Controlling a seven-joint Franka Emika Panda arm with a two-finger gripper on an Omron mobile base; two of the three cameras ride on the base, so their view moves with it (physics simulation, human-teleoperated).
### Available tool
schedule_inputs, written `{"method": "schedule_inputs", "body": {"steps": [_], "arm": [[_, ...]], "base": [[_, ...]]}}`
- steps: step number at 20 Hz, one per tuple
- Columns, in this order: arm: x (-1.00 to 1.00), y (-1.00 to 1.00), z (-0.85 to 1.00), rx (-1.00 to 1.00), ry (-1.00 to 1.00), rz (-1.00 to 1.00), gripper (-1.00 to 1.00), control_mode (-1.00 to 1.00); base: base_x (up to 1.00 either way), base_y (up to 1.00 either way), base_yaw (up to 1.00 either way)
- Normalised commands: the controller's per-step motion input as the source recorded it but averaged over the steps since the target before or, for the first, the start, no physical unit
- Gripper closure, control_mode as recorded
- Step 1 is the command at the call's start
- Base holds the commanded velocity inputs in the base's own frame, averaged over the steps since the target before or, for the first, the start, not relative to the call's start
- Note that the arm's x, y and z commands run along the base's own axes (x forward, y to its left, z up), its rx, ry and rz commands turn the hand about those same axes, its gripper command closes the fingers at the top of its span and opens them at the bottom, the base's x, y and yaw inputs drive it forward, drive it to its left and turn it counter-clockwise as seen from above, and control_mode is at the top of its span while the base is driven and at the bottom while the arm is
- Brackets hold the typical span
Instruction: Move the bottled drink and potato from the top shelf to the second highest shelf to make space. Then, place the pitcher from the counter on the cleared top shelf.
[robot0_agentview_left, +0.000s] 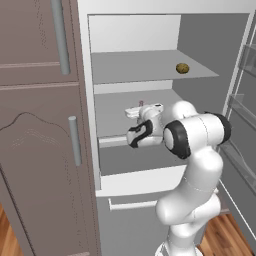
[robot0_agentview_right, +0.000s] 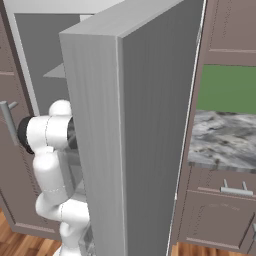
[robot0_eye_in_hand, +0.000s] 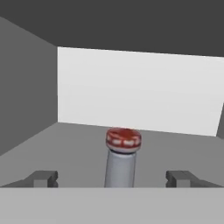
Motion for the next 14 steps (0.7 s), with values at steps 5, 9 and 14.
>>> {"method": "schedule_inputs", "body": {"steps": [5, 9, 14], "arm": [[-0.55, 0.00, 0.36, 0.00, 0.01, 0.00, -1.00, -1.00], [-0.72, 0.00, 0.71, 0.00, 0.15, -0.03, -1.00, -1.00], [-0.82, 0.00, 1.00, 0.00, 0.26, -0.04, -1.00, -1.00]], "base": [[0.00, 0.00, 0.00], [0.00, 0.00, 0.00], [0.00, 0.00, 0.00]]}}
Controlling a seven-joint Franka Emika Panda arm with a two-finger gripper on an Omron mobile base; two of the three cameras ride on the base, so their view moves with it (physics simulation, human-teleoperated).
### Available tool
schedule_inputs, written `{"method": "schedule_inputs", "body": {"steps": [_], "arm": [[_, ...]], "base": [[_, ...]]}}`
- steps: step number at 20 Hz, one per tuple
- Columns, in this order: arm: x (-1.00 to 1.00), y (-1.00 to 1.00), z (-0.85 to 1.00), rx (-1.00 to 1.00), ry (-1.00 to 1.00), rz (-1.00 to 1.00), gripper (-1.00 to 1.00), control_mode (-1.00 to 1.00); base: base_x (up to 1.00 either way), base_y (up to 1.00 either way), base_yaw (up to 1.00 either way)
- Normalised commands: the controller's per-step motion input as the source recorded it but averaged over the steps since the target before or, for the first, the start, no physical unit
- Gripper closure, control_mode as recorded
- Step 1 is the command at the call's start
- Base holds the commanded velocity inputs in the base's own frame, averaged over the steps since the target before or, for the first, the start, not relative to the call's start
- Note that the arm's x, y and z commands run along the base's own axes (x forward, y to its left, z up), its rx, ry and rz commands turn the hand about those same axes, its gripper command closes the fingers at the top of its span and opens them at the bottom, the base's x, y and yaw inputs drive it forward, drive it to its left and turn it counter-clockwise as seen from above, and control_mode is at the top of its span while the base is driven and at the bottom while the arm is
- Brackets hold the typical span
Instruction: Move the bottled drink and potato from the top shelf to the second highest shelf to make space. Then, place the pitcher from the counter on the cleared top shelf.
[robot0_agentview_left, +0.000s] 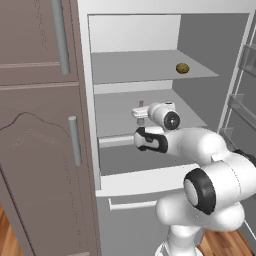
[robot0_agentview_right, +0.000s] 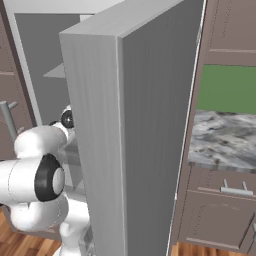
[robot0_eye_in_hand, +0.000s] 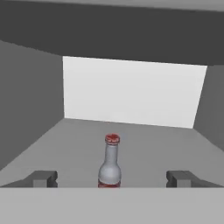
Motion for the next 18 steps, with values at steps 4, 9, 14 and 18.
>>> {"method": "schedule_inputs", "body": {"steps": [4, 9, 14, 18], "arm": [[-0.83, 0.00, 1.00, 0.00, 0.37, -0.04, -1.00, -1.00], [-0.89, -0.01, 1.00, 0.00, 0.43, -0.09, -1.00, -1.00], [-0.59, -0.04, 0.77, 0.00, 0.33, -0.18, -1.00, -1.00], [-0.20, -0.25, 0.19, -0.01, 0.05, -0.29, -1.00, -1.00]], "base": [[0.00, 0.00, 0.00], [0.00, 0.00, 0.00], [0.00, 0.00, 0.00], [0.00, 0.00, 0.00]]}}
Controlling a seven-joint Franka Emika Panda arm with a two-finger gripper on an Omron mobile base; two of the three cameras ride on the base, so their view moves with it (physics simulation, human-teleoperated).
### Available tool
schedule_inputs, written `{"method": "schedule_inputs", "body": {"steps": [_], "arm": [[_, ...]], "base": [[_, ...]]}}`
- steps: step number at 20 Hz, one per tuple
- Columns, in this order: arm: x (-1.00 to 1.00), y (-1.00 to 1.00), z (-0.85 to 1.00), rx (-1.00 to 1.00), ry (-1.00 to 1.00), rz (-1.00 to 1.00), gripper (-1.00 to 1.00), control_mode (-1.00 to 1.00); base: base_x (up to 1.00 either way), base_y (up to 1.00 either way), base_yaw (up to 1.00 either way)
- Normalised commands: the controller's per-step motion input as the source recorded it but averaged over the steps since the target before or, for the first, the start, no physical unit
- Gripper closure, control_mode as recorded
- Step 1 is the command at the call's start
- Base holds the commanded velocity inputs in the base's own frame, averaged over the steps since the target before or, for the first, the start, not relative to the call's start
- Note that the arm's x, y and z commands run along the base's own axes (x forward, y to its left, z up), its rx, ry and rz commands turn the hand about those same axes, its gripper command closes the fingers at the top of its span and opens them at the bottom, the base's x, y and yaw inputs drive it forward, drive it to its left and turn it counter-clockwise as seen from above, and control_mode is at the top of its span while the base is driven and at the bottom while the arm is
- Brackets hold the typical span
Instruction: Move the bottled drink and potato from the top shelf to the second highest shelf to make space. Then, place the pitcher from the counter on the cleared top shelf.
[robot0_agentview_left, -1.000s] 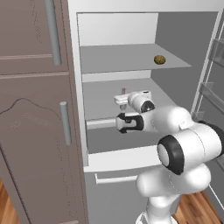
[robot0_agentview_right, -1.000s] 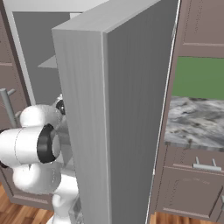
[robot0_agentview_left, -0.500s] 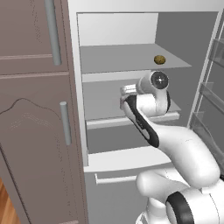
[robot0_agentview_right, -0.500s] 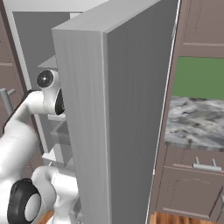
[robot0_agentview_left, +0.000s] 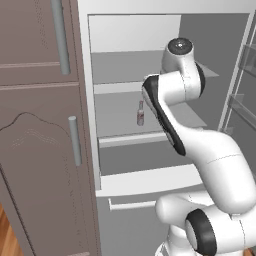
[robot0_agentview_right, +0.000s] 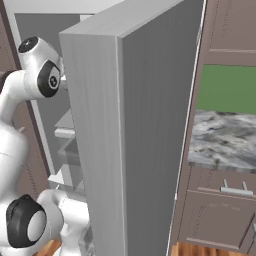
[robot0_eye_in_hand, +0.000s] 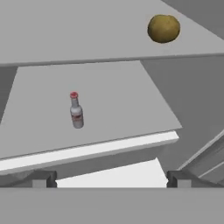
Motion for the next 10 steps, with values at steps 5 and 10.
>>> {"method": "schedule_inputs", "body": {"steps": [5, 10], "arm": [[0.00, -0.39, 0.00, -0.02, -0.01, -0.29, -1.00, -1.00], [0.02, -0.42, 0.00, 0.00, -0.05, -0.20, -1.00, -1.00]], "base": [[0.00, 0.00, 0.00], [0.00, 0.00, 0.00]]}}
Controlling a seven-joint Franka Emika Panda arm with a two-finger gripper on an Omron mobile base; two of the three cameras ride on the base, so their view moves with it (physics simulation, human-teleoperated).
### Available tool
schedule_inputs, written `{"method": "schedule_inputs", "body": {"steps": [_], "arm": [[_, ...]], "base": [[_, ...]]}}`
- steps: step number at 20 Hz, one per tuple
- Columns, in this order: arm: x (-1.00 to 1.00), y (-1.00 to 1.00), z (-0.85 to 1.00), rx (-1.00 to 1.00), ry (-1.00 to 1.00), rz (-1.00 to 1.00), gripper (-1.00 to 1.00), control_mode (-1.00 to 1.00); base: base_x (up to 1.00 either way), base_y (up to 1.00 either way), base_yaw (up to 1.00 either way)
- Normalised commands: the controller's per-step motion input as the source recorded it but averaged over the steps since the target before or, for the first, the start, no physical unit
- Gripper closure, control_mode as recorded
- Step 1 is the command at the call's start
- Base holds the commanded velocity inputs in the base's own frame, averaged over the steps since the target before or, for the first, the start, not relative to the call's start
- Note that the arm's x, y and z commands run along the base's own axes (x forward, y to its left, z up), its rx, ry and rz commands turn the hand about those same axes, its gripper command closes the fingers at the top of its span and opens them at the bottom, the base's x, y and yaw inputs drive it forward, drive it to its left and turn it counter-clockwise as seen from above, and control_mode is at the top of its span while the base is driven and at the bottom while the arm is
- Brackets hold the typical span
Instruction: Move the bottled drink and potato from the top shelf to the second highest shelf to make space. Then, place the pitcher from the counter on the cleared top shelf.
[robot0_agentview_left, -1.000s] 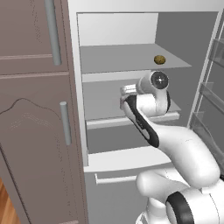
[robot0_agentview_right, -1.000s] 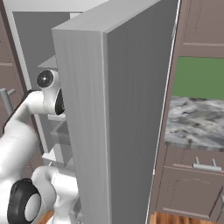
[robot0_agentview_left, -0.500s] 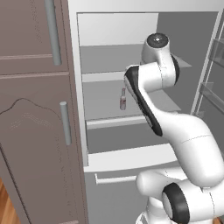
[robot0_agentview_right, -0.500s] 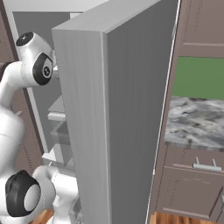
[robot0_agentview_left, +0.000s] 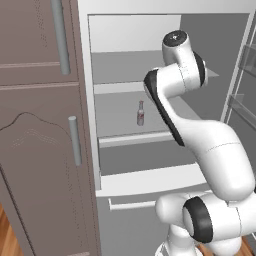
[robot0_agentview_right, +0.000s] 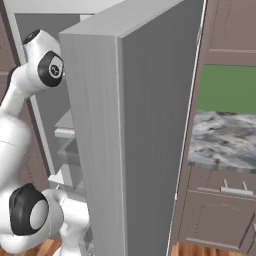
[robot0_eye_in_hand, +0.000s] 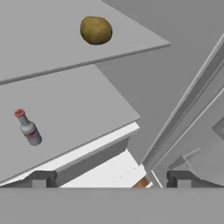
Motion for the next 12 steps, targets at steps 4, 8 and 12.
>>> {"method": "schedule_inputs", "body": {"steps": [4, 8, 12], "arm": [[0.11, -0.40, 0.00, 0.00, -0.06, -0.12, -1.00, -1.00], [0.13, -0.32, 0.00, 0.00, -0.09, -0.08, -1.00, -1.00], [0.21, -0.27, 0.00, 0.00, -0.10, -0.06, -1.00, -1.00]], "base": [[0.00, 0.00, 0.00], [0.00, 0.00, 0.00], [0.00, 0.00, 0.00]]}}
